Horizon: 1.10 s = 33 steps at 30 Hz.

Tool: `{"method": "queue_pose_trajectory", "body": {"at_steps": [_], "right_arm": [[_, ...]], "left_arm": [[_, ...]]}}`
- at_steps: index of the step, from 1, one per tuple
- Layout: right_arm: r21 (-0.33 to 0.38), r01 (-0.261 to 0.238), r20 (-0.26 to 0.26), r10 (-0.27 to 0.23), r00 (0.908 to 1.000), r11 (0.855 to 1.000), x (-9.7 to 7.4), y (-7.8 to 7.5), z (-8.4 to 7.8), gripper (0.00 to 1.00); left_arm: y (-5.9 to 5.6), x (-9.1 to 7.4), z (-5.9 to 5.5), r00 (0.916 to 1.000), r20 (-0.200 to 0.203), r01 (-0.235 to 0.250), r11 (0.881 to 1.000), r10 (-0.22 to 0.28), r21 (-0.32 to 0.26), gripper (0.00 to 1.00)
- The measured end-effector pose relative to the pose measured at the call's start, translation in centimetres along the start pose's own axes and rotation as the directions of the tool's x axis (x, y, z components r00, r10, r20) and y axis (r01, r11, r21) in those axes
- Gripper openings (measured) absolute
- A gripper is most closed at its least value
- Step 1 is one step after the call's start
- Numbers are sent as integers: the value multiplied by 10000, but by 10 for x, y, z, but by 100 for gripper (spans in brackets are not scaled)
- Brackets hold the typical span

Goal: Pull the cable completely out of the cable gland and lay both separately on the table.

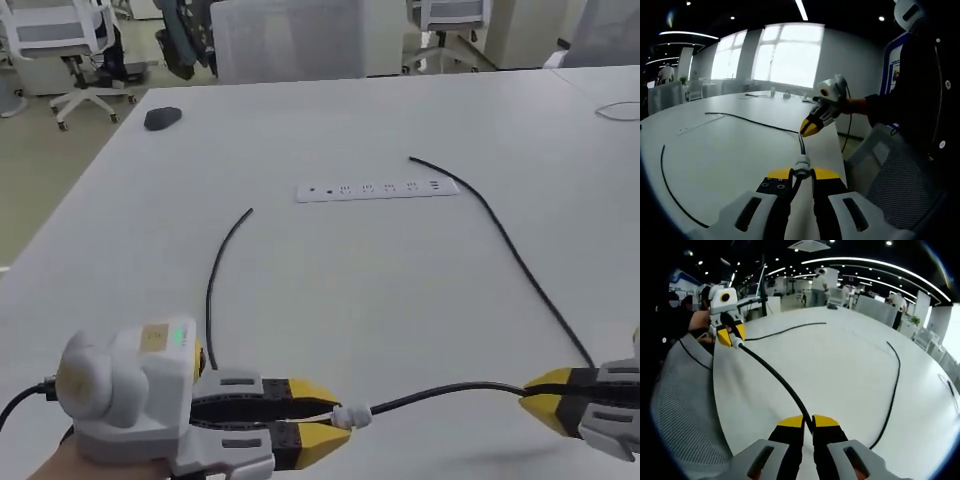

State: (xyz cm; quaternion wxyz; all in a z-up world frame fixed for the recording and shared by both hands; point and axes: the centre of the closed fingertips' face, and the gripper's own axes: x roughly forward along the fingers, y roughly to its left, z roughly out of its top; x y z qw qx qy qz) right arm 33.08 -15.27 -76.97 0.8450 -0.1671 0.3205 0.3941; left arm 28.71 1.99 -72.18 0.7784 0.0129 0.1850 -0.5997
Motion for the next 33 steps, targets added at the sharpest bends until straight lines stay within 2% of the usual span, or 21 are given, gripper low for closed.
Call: {"method": "queue_pose_trajectory", "body": {"at_steps": [2,6,9,13,16,17,19,20,21,23,24,25,27,29,31,33], "right_arm": [[505,392,-80,-389,9992,9980,-5,-8,-6,0],[593,860,-446,-834,9955,9945,-10,-20,-20,1],[647,983,-586,-946,9938,9931,-10,-24,-29,1],[503,999,-863,-954,9917,9937,-7,-21,-38,1],[409,1054,-869,-1015,9910,9936,-7,-20,-38,2],[587,1033,-860,-981,9915,9929,-8,-19,-36,3],[923,743,-562,-693,9960,9929,-11,-11,-26,8],[1021,620,-217,-601,9980,9928,-12,-9,-16,11],[939,506,-184,-491,9986,9943,-12,-6,-13,14],[865,-61,141,49,9999,9962,-10,9,3,16],[681,-479,443,449,9980,9965,-9,22,16,16],[576,-629,584,596,9965,9964,-8,28,24,16],[240,-1255,874,1229,9886,9918,-3,49,44,16],[-215,-1913,1076,1925,9754,9813,1,71,61,17],[-686,-2613,1074,2675,9576,9628,6,91,74,18],[-1196,-2868,1104,2998,9476,9505,11,102,83,17]], "left_arm": [[2,-1,-1,9999,-39,-131,9999,131,80,15],[1,-4,-3,9999,-68,-148,9999,148,70,15],[1,-4,-4,9999,-106,-135,9999,136,30,15],[0,-2,-5,9998,-187,-89,10000,89,43,15],[1,-2,-5,9996,-226,-155,9998,157,97,15],[2,-2,-5,9994,-219,-247,9996,249,103,15],[5,-4,-4,9993,-184,-333,9994,335,85,15],[5,-4,-4,9992,-174,-360,9993,362,112,15],[6,-4,-3,9992,-157,-379,9992,380,114,15],[4,-3,-1,9994,-160,-304,9995,306,113,15],[4,-2,0,9994,-195,-275,9993,279,234,15],[2,-2,0,9995,-236,-200,9996,205,223,15],[1,0,-1,9994,-330,-119,9995,129,301,15],[-1,0,-2,9990,-433,-94,9991,112,417,15],[-2,1,-2,9991,-415,-60,9990,79,440,15],[-3,0,-1,9991,-425,-51,9987,73,503,15]]}}
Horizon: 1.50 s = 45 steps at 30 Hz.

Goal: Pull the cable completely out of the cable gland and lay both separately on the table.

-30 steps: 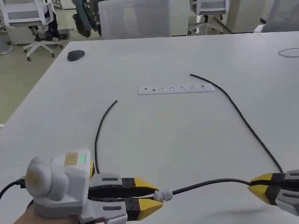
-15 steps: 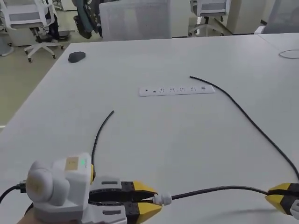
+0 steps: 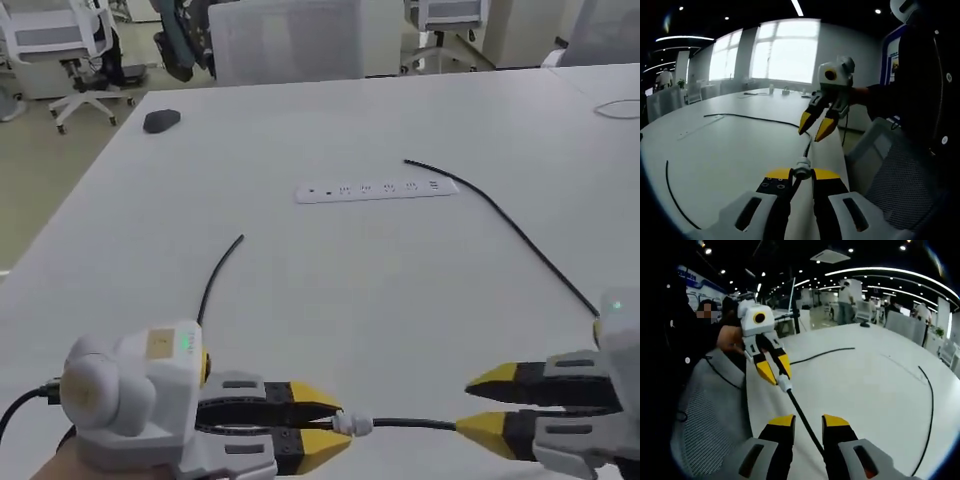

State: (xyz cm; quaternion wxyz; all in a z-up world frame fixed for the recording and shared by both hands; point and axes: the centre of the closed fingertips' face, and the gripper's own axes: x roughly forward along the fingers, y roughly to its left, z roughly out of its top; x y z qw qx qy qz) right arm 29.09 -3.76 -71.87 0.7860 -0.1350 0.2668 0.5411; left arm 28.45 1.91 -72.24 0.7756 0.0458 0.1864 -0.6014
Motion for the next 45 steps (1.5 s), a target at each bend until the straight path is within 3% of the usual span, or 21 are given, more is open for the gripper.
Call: {"method": "queue_pose_trajectory", "body": {"at_steps": [8,14,22,24,28,30,36,45], "right_arm": [[-1181,-690,-529,631,9966,9906,26,13,9,11],[-1424,-996,-920,871,9919,9848,34,21,0,7],[-1072,-812,-1067,697,9918,9909,35,20,-5,2],[-1160,-656,-981,543,9937,9911,34,18,-4,1],[-629,-137,-1219,60,9925,9979,33,12,-9,1],[-292,-137,-1058,105,9943,9995,32,12,-9,0],[63,433,-1168,-422,9923,9990,22,0,-21,0],[681,1704,-1662,-1572,9735,9830,-7,-34,-53,0]], "left_arm": [[-2,0,3,10000,53,13,9999,-14,137,15],[-3,2,4,10000,39,47,9998,-48,218,15],[-6,5,1,9999,-97,139,9995,-136,289,15],[-5,5,2,10000,-47,86,9995,-84,297,15],[-3,8,-1,9998,-218,-13,9988,24,489,15],[-3,7,-1,9998,-176,7,9990,0,439,15],[0,5,-1,9998,-140,-97,9991,103,412,15],[6,2,-7,9993,-281,-245,9995,250,175,15]]}}
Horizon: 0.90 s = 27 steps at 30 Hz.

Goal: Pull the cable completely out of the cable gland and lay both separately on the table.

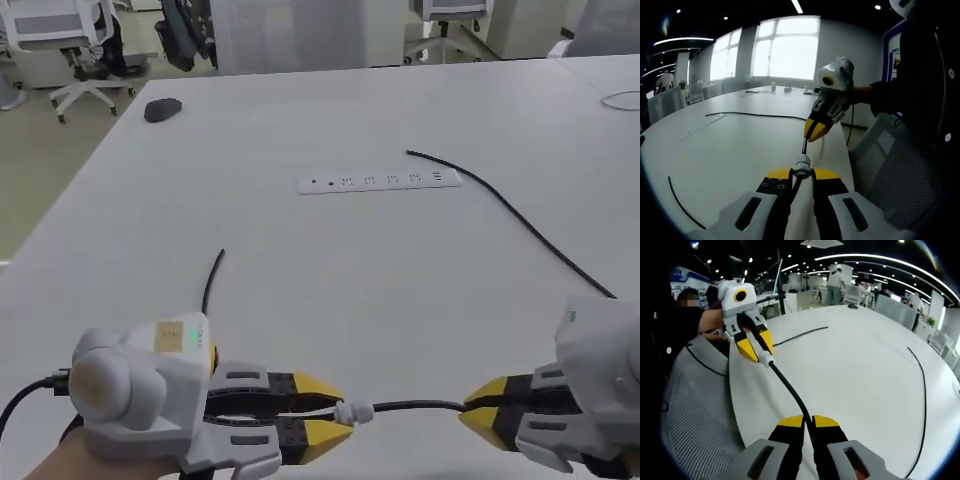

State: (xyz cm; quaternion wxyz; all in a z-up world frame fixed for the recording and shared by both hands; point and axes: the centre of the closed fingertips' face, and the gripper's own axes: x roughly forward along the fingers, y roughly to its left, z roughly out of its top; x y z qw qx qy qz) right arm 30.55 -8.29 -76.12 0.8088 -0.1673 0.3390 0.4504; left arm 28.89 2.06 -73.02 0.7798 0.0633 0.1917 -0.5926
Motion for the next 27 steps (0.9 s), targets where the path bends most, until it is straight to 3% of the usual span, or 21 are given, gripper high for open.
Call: {"method": "queue_pose_trajectory", "body": {"at_steps": [6,11,13,14,18,22,27], "right_arm": [[787,805,-331,-781,9964,9936,-15,-28,-23,0],[1548,1064,-254,-1037,9943,9822,-24,-42,-36,0],[1187,1735,-646,-1668,9839,9777,-27,-55,-46,0],[1024,1837,-974,-1740,9799,9776,-28,-57,-54,0],[1382,1822,-927,-1704,9810,9735,-31,-62,-61,0],[1347,2204,-1421,-2013,9692,9661,-32,-68,-77,0],[910,2085,-1834,-1894,9646,9738,-31,-63,-81,1]], "left_arm": [[4,-2,-1,10000,-51,-84,9999,84,57,15],[3,-2,-1,10000,-19,-78,10000,78,27,15],[3,-2,-1,10000,-12,-72,10000,72,23,15],[3,-2,-1,10000,-18,-64,10000,64,30,15],[5,-5,0,9999,-61,-86,10000,86,51,15],[6,-7,3,9999,77,-142,9999,142,-38,15],[6,-9,5,9998,73,-198,9998,198,-58,15]]}}
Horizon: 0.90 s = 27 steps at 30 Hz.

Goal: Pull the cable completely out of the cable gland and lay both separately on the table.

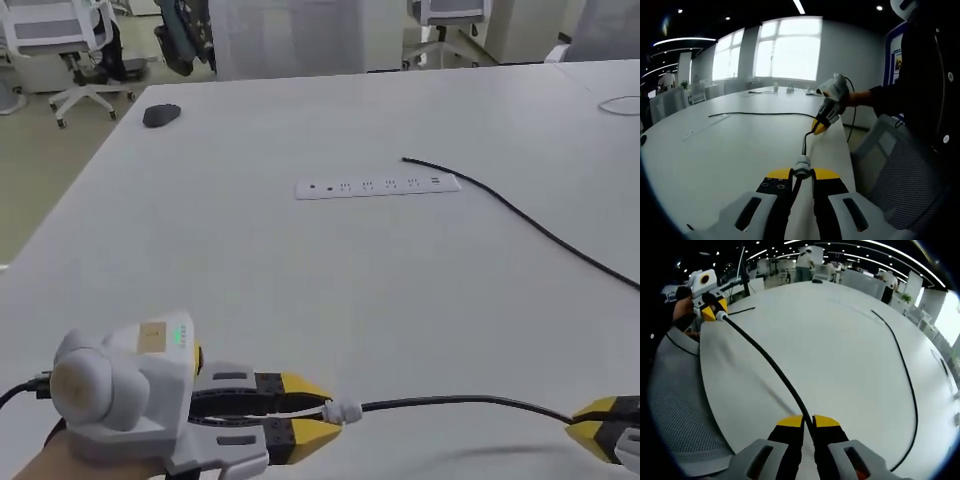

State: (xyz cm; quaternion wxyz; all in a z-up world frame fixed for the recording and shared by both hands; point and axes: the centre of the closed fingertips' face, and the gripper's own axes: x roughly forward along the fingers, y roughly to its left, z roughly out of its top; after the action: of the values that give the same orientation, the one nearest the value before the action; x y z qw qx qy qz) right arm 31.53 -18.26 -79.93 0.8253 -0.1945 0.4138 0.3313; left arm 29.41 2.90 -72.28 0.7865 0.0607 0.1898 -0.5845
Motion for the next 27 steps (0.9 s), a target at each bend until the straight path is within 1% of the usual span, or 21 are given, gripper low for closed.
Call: {"method": "queue_pose_trajectory", "body": {"at_steps": [1,3,4,5,6,7,8,10,11,12,13,14,15,16,17,18,19,20,23,25,27], "right_arm": [[-85,-67,-152,65,9999,9999,1,0,-1,2],[43,-185,-288,186,9994,9998,2,0,-1,3],[180,-512,-262,516,9983,9985,1,5,1,5],[627,-846,98,841,9964,9944,0,11,8,10],[641,-984,326,965,9948,9931,0,13,13,13],[613,-1223,798,1172,9899,9906,-4,18,25,14],[632,-1309,1049,1239,9867,9894,-7,20,31,15],[108,-1781,1730,1736,9695,9840,-13,32,49,15],[46,-1842,1893,1800,9653,9829,-15,37,55,16],[-316,-2192,2055,2209,9534,9752,-17,49,64,16],[-655,-2297,2178,2385,9464,9711,-18,56,70,16],[-1114,-2386,2196,2580,9409,9647,-19,67,78,17],[-1344,-2590,2197,2836,9334,9565,-19,76,82,17],[-1396,-2829,2157,3080,9266,9489,-20,84,86,17],[-1669,-3109,2113,3419,9157,9357,-20,93,91,16],[-2194,-2895,2186,3361,9161,9317,-19,96,98,16],[-2461,-2786,2239,3341,9156,9284,-18,98,103,16],[-2586,-2888,2237,3480,9104,9218,-18,104,109,14],[-2871,-3001,2511,3738,8929,9097,-19,114,127,14],[-3140,-3157,2545,3998,8806,8954,-19,122,134,13],[-3421,-3301,2421,4220,8737,8797,-17,130,136,13]], "left_arm": [[0,-1,1,10000,22,10,10000,-10,-18,15],[2,-1,2,10000,30,-34,10000,34,45,15],[3,-1,3,10000,34,-51,10000,51,57,15],[3,-2,4,9999,64,-89,9999,89,103,15],[3,-2,4,9999,30,-136,9995,135,289,15],[3,-2,4,9999,1,-121,9995,121,278,15],[1,-2,3,10000,-40,-50,9997,51,237,15],[2,-1,1,9998,-136,-112,9992,117,374,15],[2,-1,1,9998,-150,-94,9994,99,342,15],[2,-1,2,9999,-87,-102,9994,105,333,15],[2,-1,2,9999,-61,-99,9994,101,323,15],[2,0,3,9999,-48,-98,9994,100,326,15],[2,0,4,9999,-19,-106,9994,107,329,15],[1,0,5,10000,-19,-86,9994,87,331,15],[0,0,6,10000,-32,-59,9993,60,356,15],[-1,1,7,10000,-53,-43,9991,46,430,15],[-2,1,7,10000,-74,-9,9988,13,494,15],[-2,1,8,10000,-80,1,9987,3,506,15],[-5,2,11,10000,-67,28,9986,-25,530,15],[-8,4,14,9999,-49,103,9976,-100,678,15],[-10,6,15,9999,-93,144,9969,-137,777,15]]}}
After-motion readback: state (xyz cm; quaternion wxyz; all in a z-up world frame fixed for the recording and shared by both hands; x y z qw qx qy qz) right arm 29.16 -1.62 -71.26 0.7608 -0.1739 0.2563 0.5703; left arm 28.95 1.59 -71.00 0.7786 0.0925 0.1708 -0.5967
